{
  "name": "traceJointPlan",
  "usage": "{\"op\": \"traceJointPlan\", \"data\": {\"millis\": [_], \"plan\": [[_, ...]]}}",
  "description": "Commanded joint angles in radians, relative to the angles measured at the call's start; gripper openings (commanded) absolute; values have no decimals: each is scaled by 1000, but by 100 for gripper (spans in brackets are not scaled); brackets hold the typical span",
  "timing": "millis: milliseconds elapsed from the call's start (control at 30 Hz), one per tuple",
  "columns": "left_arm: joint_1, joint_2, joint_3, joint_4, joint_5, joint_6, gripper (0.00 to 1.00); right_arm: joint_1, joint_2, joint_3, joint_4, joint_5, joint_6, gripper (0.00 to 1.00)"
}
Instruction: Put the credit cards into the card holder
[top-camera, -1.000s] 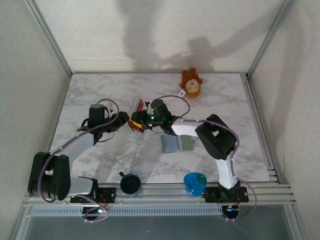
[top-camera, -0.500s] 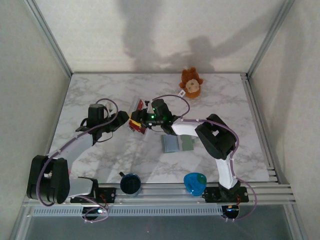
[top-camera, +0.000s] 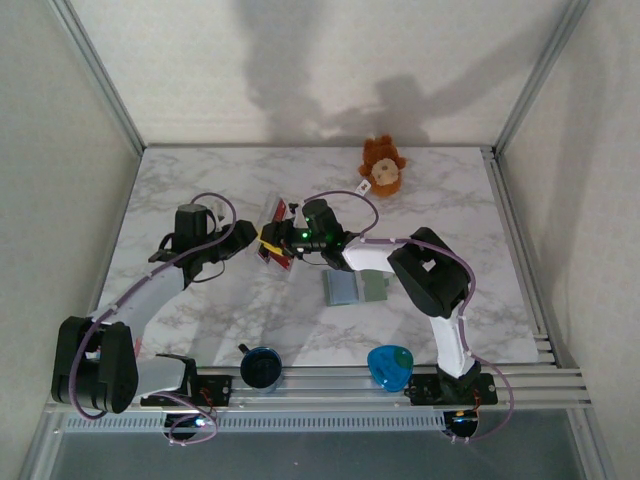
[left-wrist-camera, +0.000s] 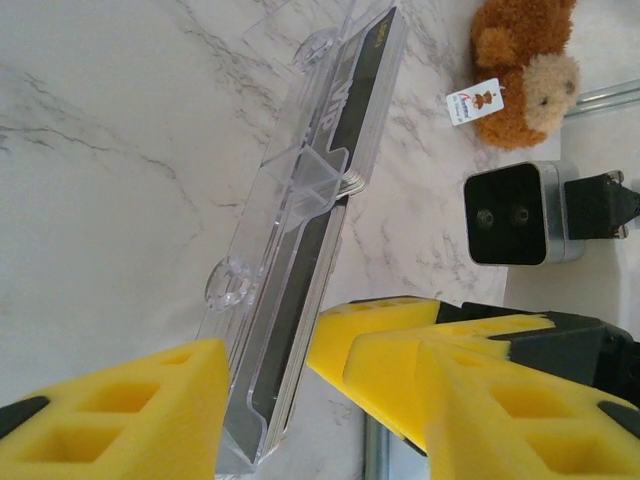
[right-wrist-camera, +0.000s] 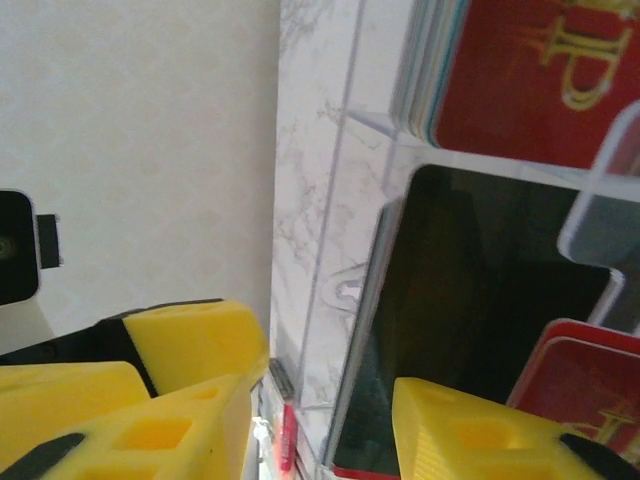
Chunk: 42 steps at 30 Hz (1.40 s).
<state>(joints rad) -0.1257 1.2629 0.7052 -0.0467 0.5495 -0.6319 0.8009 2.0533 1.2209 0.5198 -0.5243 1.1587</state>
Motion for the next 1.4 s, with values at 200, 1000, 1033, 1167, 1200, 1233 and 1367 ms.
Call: {"op": "traceJointPlan", "data": {"millis": [200, 1000, 1033, 1167, 1200, 1233, 1367], "plan": [[1, -17, 34, -40, -26, 13, 49, 5, -154, 72, -534, 164, -327, 45], [23, -20, 11, -45, -17, -2, 51, 126, -23, 242, -784, 503, -681, 42], [23, -19, 11, -45, -17, 0, 51, 126, -20, 246, -788, 510, -687, 41], [23, -17, 8, -45, -16, 3, 51, 129, -10, 262, -796, 536, -706, 35], [23, -17, 7, -44, -17, 3, 51, 130, -10, 266, -799, 554, -713, 31], [23, -17, 5, -45, -16, 4, 51, 130, -11, 269, -800, 566, -718, 30], [25, -14, 4, -44, -16, 7, 51, 137, -21, 275, -812, 616, -738, 23]]}}
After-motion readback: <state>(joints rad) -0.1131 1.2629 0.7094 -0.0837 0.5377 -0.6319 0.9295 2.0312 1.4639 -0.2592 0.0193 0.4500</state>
